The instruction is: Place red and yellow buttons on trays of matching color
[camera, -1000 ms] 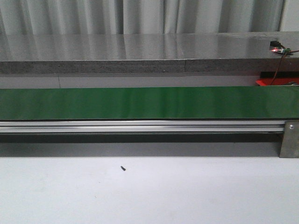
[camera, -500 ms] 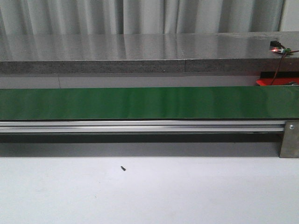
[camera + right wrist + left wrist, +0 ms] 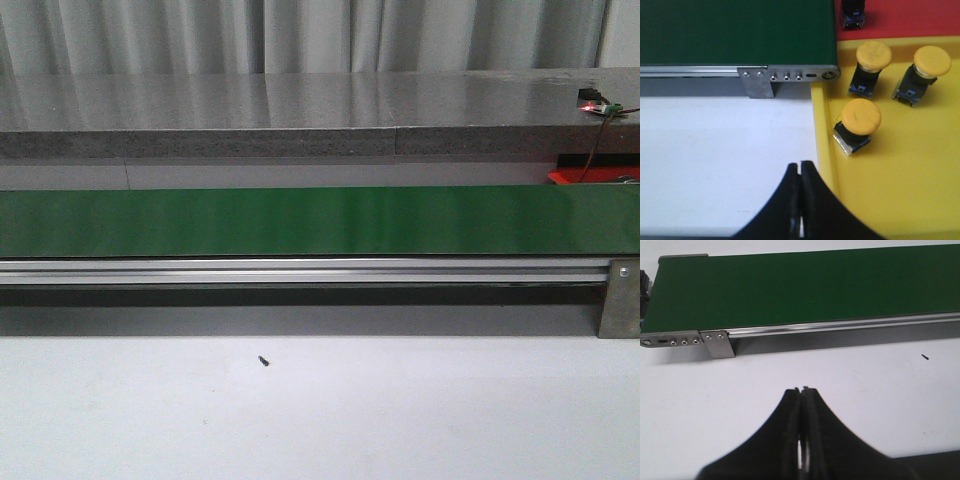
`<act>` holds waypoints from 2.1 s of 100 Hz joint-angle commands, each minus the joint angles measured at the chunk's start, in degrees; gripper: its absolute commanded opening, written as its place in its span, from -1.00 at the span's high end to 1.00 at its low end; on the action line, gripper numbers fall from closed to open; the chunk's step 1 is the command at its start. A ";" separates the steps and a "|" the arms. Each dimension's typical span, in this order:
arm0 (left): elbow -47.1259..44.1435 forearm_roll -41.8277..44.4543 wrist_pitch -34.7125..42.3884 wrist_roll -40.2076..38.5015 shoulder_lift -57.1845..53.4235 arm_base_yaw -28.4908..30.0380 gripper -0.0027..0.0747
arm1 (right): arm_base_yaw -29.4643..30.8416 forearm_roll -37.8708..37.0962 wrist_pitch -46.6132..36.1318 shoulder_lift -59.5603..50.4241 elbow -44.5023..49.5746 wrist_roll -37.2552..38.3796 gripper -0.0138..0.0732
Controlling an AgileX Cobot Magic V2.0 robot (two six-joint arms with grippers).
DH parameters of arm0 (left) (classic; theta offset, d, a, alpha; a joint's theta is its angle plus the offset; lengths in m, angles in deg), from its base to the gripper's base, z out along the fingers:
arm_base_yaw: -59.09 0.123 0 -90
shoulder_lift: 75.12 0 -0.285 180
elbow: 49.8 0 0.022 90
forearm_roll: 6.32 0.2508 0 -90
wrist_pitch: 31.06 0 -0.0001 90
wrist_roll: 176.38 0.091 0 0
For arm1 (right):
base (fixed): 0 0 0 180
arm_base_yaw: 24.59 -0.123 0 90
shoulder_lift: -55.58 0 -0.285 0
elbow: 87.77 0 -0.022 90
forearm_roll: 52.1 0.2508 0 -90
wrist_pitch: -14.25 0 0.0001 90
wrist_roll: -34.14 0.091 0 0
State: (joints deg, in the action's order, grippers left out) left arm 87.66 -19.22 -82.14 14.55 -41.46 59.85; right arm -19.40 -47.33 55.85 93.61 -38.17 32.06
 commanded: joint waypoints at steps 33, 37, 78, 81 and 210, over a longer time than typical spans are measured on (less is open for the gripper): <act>1.41 -0.85 3.79 0.22 0.36 -0.46 0.98 | -0.14 -0.58 -2.29 -1.52 -1.36 0.03 0.84; 1.41 -0.85 3.79 0.22 0.36 -0.46 0.98 | -0.14 -0.58 -2.29 -1.52 -1.36 0.03 0.84; 1.41 -1.03 4.00 0.22 -0.97 -8.15 0.98 | -0.14 -0.58 -2.00 -1.52 -1.36 0.03 0.84; 1.41 -1.03 4.00 0.22 -0.97 -8.15 0.98 | -0.14 -0.58 -2.00 -1.52 -1.36 0.03 0.84; 9.29 21.37 16.13 -31.52 23.52 -6.04 0.98 | -0.14 -0.58 -2.00 -1.52 -1.36 0.03 0.84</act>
State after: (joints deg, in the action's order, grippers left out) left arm 93.79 3.40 -71.44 -16.03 -21.13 52.60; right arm -19.40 -47.43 57.16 91.99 -38.07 32.27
